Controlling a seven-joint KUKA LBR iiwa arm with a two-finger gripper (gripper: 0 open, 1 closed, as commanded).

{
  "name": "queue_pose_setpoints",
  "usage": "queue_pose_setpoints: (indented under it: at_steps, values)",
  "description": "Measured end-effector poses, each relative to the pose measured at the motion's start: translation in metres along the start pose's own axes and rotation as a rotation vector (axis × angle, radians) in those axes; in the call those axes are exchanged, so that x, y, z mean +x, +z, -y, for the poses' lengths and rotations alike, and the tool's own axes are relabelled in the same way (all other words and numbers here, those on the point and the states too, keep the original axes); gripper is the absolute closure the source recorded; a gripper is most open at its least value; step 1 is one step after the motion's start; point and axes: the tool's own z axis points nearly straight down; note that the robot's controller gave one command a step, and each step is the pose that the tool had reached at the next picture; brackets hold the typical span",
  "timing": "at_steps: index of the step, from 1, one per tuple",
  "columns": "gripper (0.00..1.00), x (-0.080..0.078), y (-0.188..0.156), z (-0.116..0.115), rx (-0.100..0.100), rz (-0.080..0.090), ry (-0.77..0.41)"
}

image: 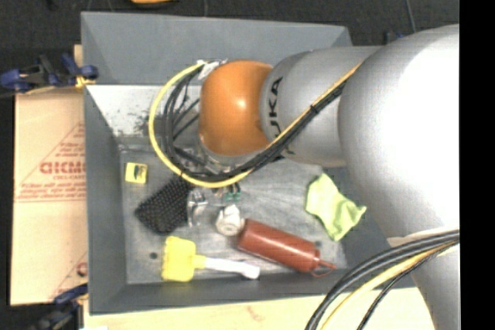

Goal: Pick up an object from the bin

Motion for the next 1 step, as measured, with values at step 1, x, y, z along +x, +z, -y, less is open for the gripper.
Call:
queue_pose_setpoints:
  at_steps: [1]
  values:
    - [1.0, 0.0035, -0.0184, 0.0022, 0.006, -0.018, 0.001]
